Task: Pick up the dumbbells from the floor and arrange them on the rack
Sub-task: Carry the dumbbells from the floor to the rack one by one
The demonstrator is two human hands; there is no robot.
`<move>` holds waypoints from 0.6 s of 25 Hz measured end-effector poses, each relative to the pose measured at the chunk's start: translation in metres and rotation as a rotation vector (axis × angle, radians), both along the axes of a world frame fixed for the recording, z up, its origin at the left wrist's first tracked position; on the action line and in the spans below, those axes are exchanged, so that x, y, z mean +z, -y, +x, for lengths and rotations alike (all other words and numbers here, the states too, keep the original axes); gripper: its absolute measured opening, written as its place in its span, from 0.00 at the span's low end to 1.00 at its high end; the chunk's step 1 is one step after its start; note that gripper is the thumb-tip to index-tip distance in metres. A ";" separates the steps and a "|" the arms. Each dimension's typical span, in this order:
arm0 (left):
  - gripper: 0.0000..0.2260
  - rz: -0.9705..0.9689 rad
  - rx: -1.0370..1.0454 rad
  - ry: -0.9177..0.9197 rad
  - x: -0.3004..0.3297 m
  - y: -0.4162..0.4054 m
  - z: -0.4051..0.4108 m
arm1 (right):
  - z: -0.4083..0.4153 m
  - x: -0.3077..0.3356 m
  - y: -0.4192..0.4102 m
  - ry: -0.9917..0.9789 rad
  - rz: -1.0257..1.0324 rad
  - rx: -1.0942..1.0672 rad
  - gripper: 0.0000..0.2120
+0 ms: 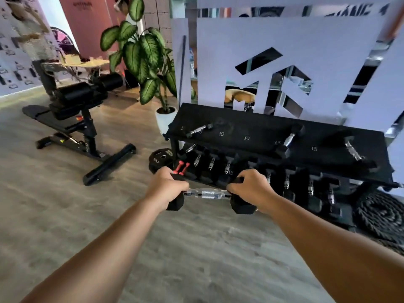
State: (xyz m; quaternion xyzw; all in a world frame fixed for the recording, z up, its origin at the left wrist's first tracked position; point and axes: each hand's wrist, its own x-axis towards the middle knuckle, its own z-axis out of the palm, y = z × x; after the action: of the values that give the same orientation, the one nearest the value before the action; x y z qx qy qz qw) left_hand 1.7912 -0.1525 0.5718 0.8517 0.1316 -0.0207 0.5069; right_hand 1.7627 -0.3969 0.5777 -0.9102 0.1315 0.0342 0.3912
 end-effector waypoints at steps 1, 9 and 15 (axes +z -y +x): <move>0.17 0.003 -0.017 -0.007 -0.001 0.008 0.023 | 0.019 -0.002 0.008 0.000 0.007 -0.019 0.13; 0.16 0.081 -0.069 -0.055 -0.020 0.095 0.236 | 0.219 -0.028 0.091 -0.024 0.020 -0.066 0.18; 0.17 0.080 -0.033 -0.077 -0.024 0.142 0.360 | 0.353 -0.026 0.138 -0.049 0.006 -0.060 0.13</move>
State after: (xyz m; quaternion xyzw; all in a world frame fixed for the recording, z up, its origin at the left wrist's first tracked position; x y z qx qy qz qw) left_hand 2.1513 -0.2946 0.5477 0.8718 0.1375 -0.0565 0.4667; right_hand 2.1161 -0.5352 0.5515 -0.9035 0.1681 0.0452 0.3917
